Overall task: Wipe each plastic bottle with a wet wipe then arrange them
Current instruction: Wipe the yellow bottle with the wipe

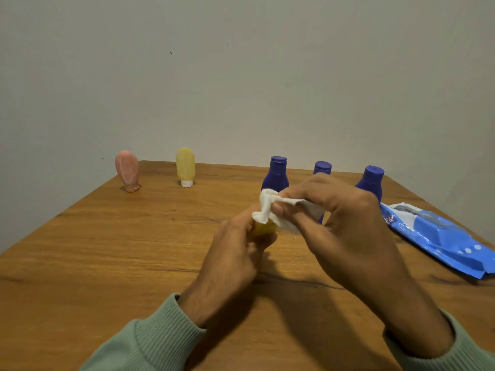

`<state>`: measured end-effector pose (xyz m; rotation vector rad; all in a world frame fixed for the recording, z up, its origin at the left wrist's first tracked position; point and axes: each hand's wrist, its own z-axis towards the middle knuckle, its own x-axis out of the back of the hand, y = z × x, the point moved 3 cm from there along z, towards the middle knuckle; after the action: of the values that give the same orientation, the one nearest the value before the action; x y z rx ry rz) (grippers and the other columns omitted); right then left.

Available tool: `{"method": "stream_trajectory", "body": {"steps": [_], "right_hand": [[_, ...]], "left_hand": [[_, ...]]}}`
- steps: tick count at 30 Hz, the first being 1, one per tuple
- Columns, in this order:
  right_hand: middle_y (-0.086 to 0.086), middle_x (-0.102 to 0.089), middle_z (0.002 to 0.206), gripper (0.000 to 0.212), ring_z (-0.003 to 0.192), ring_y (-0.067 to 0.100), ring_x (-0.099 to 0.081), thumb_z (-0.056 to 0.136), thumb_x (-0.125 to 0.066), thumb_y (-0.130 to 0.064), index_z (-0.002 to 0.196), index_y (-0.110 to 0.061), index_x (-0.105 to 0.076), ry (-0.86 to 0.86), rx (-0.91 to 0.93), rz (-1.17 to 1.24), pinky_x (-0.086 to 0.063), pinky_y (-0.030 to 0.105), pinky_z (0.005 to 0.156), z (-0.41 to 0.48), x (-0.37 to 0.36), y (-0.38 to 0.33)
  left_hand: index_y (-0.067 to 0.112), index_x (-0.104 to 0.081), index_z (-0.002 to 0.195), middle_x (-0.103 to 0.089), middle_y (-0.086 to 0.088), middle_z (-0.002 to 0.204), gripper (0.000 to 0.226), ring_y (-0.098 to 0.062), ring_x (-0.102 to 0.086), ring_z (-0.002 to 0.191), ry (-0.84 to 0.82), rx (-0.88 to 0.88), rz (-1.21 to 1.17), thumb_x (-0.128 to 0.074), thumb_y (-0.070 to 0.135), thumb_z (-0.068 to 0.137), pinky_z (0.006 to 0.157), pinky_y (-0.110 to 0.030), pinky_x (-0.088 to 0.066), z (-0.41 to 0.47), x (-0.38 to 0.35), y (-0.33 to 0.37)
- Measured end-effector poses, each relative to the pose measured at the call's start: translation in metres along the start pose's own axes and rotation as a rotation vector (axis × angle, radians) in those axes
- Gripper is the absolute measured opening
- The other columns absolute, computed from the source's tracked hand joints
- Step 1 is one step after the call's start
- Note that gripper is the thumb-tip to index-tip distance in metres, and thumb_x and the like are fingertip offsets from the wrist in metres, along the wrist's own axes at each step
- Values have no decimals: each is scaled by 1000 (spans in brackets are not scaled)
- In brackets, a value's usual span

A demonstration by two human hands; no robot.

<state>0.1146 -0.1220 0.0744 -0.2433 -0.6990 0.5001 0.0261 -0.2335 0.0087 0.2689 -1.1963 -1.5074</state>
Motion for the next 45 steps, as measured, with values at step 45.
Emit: {"method": "stream_trajectory", "body": {"steps": [45], "right_hand": [[-14,-66,90,18,87,-1,-61,82,-70,-18,99,-21,-67,148,-20,218,-47,7,67,2,0,10]], "left_hand": [[31,-58,115,-69,9,108,43,-6,-64,103,-17,171,-221,-74,11,82,94,-44,-53,3,1,5]]}}
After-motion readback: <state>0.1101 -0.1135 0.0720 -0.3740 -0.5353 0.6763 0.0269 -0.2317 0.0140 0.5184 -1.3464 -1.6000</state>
